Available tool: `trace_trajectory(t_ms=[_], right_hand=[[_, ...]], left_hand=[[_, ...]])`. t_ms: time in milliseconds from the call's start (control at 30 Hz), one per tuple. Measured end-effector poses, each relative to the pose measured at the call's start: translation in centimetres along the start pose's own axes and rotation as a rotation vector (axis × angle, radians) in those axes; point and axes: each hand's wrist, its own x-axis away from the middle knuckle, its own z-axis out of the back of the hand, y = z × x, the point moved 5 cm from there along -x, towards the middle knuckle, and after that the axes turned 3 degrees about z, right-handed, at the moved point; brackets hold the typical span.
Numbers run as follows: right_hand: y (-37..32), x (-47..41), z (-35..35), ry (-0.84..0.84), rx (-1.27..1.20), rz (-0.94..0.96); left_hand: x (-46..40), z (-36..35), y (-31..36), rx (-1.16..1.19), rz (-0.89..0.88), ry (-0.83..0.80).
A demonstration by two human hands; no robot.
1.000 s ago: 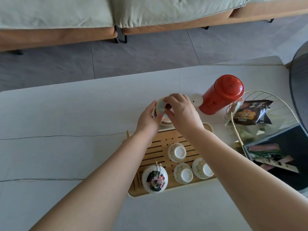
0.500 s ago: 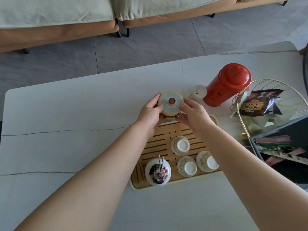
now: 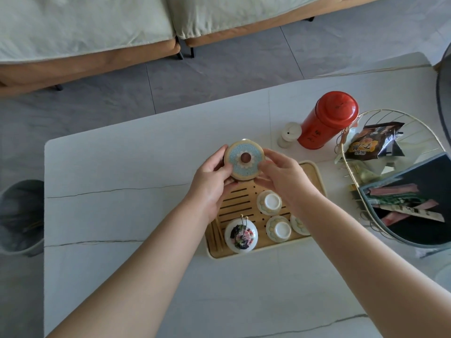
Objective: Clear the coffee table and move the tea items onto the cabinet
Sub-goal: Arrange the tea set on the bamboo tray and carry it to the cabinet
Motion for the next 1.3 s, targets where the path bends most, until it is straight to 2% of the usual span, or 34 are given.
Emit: trace_trajectory(t_ms=[233, 467, 900, 1067, 1200, 1300], right_hand=[[3.0, 3.2, -1.5, -0.012, -0.007, -0.102], [5.0, 3.9, -2.1, -0.009, 0.039, -0.131], [5.8, 4.2, -2.1, -0.052, 0.085, -0.073], [4.9, 4.6, 0.8, 0.09, 0.299, -0.035], [4.8, 5.5, 5.6, 0.232, 0.41, -0.006], [5.8, 5.8, 9.0, 0.289, 0.457, -0.048]], left_hand=[[2.4, 1.8, -3.8, 0.046, 0.133, 0.041], [2.6, 2.5, -6.6, 0.048, 0.173, 0.032], [2.9, 2.6, -7.0, -0.072, 0.078, 0.029], [3.1, 3.5, -6.7, -0.265, 0.05, 0.137], [3.8, 5.5, -6.8, -0.291, 0.04, 0.314], [4.1, 6.0, -7.6, -0.339, 0.081, 0.372]])
